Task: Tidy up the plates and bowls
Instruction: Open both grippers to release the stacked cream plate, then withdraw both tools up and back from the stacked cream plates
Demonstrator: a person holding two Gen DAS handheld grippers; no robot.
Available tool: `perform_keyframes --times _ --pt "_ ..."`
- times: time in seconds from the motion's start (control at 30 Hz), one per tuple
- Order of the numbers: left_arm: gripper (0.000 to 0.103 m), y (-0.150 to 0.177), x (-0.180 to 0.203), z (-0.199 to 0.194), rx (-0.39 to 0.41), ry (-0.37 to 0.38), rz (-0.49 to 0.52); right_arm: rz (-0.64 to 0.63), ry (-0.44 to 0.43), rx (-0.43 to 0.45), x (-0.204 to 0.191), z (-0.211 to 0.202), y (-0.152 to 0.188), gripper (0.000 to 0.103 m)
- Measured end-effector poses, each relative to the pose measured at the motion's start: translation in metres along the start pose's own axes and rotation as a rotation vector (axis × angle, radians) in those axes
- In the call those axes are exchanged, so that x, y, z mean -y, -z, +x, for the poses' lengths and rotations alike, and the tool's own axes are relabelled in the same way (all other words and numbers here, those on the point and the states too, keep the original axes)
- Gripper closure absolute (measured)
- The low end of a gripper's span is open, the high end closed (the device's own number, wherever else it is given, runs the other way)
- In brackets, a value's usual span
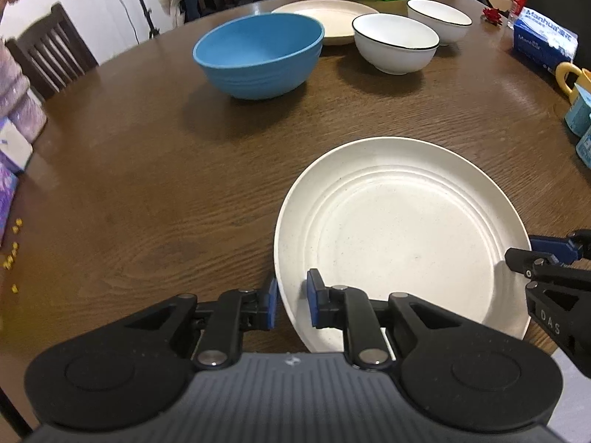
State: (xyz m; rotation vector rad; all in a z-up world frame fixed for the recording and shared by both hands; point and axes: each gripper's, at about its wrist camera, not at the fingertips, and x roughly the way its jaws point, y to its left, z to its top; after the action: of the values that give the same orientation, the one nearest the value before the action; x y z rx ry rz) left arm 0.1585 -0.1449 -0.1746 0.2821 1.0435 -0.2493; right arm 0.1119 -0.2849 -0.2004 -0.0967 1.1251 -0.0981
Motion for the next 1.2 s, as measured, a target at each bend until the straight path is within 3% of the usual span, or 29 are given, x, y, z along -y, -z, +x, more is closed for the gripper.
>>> perform_keyframes --times 0.57,0.77,0.87,1.03,1.13,1.2 --pt "0.082 0.009 0.005 0.007 0.017 -0.011 0.031 0.063 -0.016 0.011 0.007 -0.001 0.002 0.087" --pt "0.071 0.009 -0.004 0.0 0.035 0.033 -0.007 0.139 -0.071 0.016 0.019 -0.004 0.002 0.085" --pt "0.049 0.008 -0.011 -0.016 0.089 0.041 -0.028 0.194 -0.114 0.037 0.029 -0.013 0.003 0.07" --pt "0.011 0.008 -0.024 -0.047 0.189 0.058 -0.058 0.246 -0.151 0.114 0.04 -0.039 0.005 0.018" --pt "0.0 0.01 -0.032 -0.067 0.248 0.078 -0.089 0.232 -0.156 0.173 0.041 -0.059 0.006 0.011" --pt "0.0 0.012 -0.036 -0.079 0.28 0.092 -0.118 0.231 -0.165 0.193 0.043 -0.069 0.007 0.0"
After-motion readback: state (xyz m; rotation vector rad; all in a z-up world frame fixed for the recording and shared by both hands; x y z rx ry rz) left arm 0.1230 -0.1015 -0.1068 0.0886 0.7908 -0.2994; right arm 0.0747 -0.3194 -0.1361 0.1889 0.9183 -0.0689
